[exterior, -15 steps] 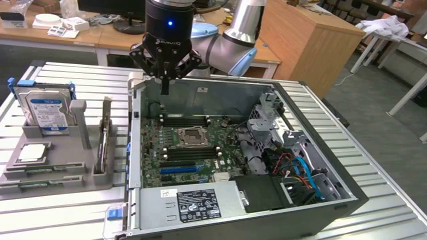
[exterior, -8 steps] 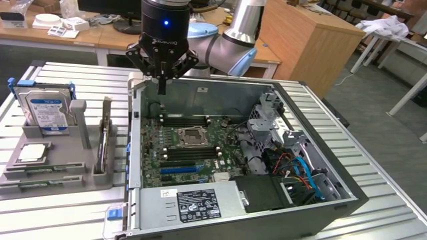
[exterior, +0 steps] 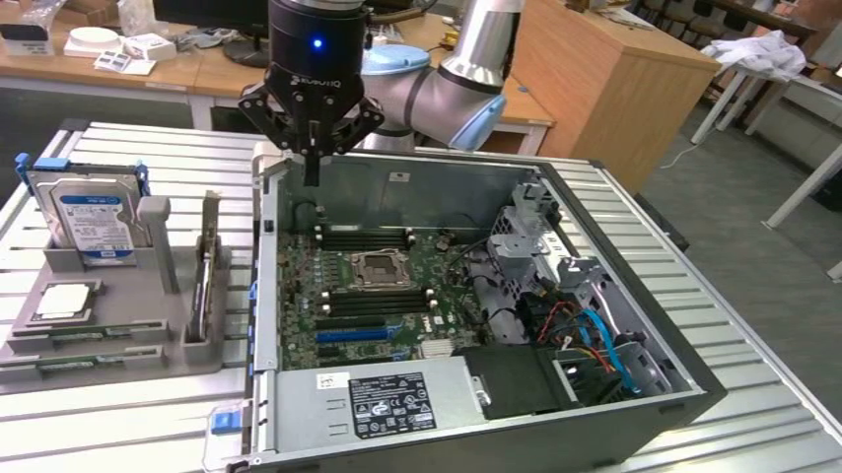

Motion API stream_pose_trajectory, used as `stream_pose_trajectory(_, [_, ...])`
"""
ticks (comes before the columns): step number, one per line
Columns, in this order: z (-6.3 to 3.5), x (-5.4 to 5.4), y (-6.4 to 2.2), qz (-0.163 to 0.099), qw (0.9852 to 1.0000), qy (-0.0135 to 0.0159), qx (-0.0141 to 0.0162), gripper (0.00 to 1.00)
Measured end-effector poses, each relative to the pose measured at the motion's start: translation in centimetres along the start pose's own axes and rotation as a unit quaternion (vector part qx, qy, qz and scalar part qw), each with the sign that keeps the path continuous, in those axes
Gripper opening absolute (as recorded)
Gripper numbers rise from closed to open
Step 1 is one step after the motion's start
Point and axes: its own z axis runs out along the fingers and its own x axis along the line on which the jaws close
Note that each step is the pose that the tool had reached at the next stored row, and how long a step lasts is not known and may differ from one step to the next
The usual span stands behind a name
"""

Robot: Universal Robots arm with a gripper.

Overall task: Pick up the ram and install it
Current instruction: 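Reach for the ram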

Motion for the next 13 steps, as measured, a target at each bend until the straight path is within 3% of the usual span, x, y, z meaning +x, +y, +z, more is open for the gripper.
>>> stream_pose_trajectory(13, [-0.03, 1.3, -0.10, 0.000, 1.0000, 0.0000, 0.0000, 0.11])
